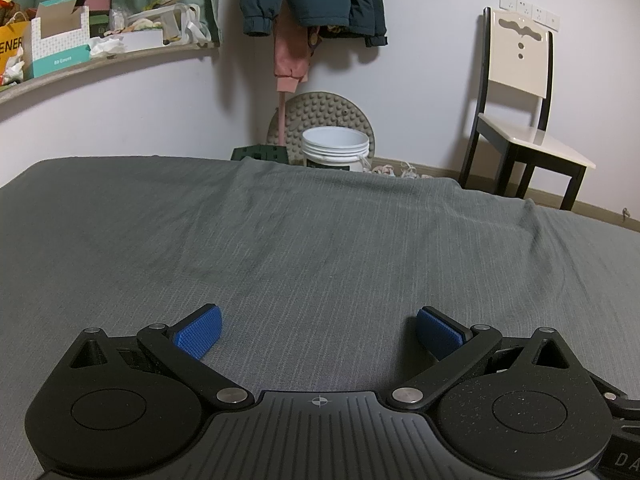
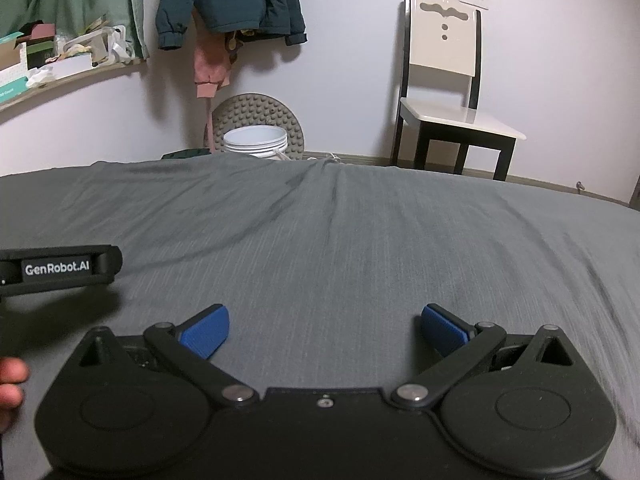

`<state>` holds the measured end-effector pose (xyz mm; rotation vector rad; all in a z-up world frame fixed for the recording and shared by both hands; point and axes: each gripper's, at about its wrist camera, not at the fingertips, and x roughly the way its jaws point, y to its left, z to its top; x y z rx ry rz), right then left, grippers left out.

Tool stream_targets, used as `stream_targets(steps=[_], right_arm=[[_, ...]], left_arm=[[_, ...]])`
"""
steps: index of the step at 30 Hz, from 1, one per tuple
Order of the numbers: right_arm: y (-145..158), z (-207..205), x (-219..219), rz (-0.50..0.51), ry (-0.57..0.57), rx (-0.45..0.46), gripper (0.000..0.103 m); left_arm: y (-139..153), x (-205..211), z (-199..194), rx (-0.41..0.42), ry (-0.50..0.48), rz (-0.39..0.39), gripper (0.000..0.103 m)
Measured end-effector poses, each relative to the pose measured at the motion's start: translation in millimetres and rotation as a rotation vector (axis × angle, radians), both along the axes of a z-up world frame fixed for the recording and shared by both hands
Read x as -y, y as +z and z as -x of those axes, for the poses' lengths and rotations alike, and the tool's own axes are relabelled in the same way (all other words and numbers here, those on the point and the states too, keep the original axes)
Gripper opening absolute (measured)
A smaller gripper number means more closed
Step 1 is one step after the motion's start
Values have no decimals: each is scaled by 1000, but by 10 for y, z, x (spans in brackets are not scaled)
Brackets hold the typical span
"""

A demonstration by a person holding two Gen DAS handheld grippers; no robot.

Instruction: Fold clothes

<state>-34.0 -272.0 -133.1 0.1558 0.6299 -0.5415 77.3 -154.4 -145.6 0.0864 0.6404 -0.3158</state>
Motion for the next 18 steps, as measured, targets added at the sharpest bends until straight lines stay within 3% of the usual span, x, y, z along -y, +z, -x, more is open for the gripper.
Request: stream_targets(steps=[4,6,9,13,15,18], right_arm=[[10,-2,15,-5,-1,4,103],[10,5,30,-9,-1,8,103],[11,11,48,-15,1,13,103],[10,6,47,-15,1,12,103],[7,11,45,-14,1,12,103],[12,9,40,-14,3,10,103]], left_arm=[[40,-31,1,-17,-11,-9,103],[145,-44,61,-14,9,-81,103],[499,-220,274,72,-24,-154,103],[1463,-818,599,161,-64,-128,103],[2126,-1225,801,215,-19,-123,103],[3174,-1895,1167,311,27,-52,103]])
